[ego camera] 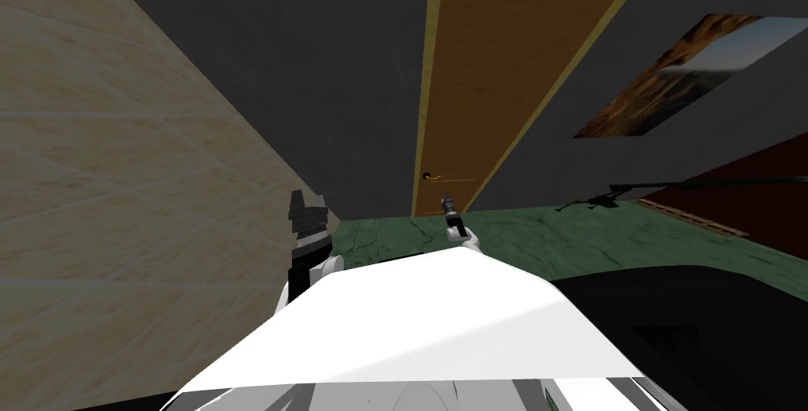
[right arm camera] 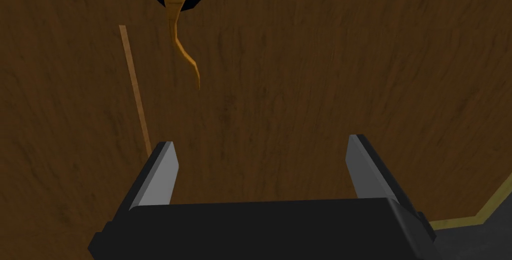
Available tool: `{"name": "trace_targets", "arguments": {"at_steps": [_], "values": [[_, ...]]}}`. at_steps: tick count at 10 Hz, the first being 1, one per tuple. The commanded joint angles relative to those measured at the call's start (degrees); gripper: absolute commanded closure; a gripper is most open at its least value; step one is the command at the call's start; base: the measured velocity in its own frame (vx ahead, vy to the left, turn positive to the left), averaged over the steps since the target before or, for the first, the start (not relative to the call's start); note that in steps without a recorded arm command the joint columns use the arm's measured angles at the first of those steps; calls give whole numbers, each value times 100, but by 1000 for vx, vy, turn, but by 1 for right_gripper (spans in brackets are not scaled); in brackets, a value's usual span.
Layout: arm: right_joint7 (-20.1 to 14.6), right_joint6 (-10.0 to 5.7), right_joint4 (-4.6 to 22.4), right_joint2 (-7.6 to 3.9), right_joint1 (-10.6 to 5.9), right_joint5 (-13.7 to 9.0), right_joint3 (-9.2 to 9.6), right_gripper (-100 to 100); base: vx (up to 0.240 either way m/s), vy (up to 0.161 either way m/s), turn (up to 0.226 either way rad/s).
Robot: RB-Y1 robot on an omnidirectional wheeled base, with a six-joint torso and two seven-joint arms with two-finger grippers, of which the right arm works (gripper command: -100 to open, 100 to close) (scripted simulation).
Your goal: Pull the door open
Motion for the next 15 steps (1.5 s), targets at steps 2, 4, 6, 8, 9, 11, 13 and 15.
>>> {"name": "trace_targets", "arguments": {"at_steps": [2, 4, 6, 8, 9, 11, 13, 15], "values": [[5, -28, 372, -57, -138, -58, -52, -100, 79, -42, 127], [8, -49, 653, -103, -251, -100, -91, -100, 85, -40, 122], [10, -67, 904, -144, -353, -138, -126, -100, 81, -44, 103], [13, -85, 1153, -184, -453, -175, -161, -100, 70, -50, 105], [14, -92, 1253, -201, -493, -190, -175, -100, 62, -36, 90], [16, -107, 1453, -233, -574, -221, -202, -100, 59, -34, 80], [17, -120, 1633, -262, -646, -248, -227, -100, 64, -42, 78], [20, -139, 1902, -305, -754, -288, -264, -100, 67, -37, 109]]}}
